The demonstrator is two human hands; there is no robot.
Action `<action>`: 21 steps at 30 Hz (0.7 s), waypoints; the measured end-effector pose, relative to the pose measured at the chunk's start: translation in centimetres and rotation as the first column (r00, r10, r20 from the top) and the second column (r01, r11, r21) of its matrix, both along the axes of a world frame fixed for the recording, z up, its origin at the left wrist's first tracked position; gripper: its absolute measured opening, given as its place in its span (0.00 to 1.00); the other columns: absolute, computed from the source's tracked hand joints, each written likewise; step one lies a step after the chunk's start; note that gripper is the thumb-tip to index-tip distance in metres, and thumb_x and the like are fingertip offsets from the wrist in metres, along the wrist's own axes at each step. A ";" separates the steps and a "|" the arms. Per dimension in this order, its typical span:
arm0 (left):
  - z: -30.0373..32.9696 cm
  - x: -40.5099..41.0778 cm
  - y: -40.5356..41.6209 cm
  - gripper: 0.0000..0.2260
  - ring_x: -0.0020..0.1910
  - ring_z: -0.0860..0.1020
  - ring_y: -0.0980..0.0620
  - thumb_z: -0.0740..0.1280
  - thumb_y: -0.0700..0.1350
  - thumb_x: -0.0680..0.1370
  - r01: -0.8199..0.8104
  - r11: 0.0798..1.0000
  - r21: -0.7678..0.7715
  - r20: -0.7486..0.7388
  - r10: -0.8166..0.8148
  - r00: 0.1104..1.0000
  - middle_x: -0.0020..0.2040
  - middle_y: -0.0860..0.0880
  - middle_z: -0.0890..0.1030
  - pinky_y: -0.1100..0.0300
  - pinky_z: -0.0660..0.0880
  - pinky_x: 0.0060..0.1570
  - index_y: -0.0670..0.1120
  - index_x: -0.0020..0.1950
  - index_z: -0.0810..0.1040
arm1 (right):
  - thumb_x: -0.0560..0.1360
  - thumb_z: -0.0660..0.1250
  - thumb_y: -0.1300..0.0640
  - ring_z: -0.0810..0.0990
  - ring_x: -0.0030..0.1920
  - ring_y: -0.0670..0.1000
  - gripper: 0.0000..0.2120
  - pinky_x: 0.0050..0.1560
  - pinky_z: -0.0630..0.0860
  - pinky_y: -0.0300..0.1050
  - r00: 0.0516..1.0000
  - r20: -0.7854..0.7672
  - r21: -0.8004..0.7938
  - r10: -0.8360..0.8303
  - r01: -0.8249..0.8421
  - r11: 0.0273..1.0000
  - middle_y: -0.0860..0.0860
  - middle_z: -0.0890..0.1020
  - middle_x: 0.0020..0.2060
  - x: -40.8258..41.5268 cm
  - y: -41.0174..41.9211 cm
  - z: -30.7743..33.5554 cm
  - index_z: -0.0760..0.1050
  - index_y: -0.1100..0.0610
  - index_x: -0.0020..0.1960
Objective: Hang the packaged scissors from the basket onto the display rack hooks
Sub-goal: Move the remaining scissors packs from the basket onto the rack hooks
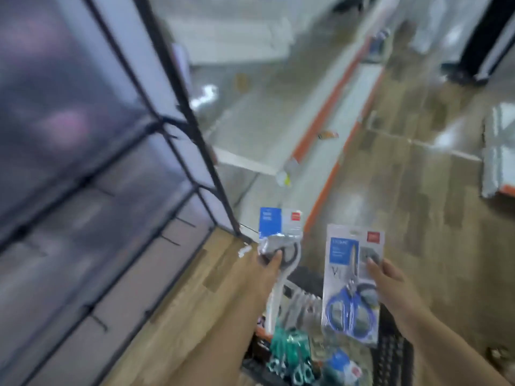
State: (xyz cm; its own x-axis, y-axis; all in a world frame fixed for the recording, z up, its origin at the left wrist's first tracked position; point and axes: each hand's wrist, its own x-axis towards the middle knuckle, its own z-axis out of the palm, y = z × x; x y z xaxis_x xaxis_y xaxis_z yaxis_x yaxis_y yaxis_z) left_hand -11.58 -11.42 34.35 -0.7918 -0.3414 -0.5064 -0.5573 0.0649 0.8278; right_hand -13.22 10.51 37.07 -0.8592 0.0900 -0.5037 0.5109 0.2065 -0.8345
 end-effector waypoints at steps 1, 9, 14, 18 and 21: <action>2.2 0.4 -0.6 0.21 0.53 0.80 0.47 0.68 0.62 0.68 -0.049 0.998 0.033 -0.017 0.050 0.999 0.52 0.48 0.81 0.49 0.76 0.56 0.50 0.55 0.75 | 0.81 0.58 0.55 0.79 0.43 0.59 0.10 0.46 0.76 0.52 0.999 -0.017 -0.001 0.046 -0.046 0.999 0.57 0.81 0.43 -0.2 -1.3 2.5 0.75 0.59 0.51; 19.0 9.4 -8.5 0.09 0.37 0.77 0.52 0.70 0.42 0.75 -0.546 0.807 0.226 -0.283 0.590 0.756 0.43 0.43 0.80 0.58 0.76 0.39 0.38 0.50 0.77 | 0.80 0.60 0.56 0.80 0.40 0.53 0.09 0.41 0.76 0.46 0.871 -0.288 -0.077 0.399 -0.436 0.897 0.54 0.82 0.43 1.2 -13.2 19.9 0.76 0.58 0.54; 22.4 19.4 -11.9 0.09 0.38 0.76 0.51 0.73 0.42 0.72 -0.761 0.606 0.232 -0.315 0.787 0.530 0.44 0.42 0.78 0.58 0.75 0.40 0.43 0.43 0.73 | 0.80 0.60 0.53 0.81 0.44 0.53 0.09 0.44 0.79 0.44 0.744 -0.371 -0.116 0.556 -0.631 0.767 0.55 0.82 0.48 6.7 -20.5 24.1 0.76 0.56 0.54; 23.5 26.6 -13.1 0.07 0.39 0.76 0.48 0.69 0.38 0.76 -0.865 0.410 0.288 -0.280 0.900 0.333 0.43 0.41 0.78 0.58 0.75 0.41 0.43 0.42 0.72 | 0.80 0.61 0.52 0.79 0.42 0.53 0.11 0.44 0.76 0.48 0.684 -0.290 -0.145 0.669 -0.723 0.676 0.53 0.81 0.43 12.0 -23.5 24.8 0.76 0.58 0.52; 23.8 30.4 -13.5 0.06 0.45 0.77 0.44 0.69 0.41 0.75 -0.897 0.323 0.302 -0.216 0.940 0.266 0.46 0.41 0.78 0.49 0.75 0.51 0.44 0.44 0.72 | 0.79 0.61 0.49 0.81 0.47 0.57 0.16 0.54 0.77 0.55 0.626 -0.259 -0.115 0.735 -0.776 0.620 0.54 0.83 0.44 14.7 -24.8 24.3 0.77 0.60 0.54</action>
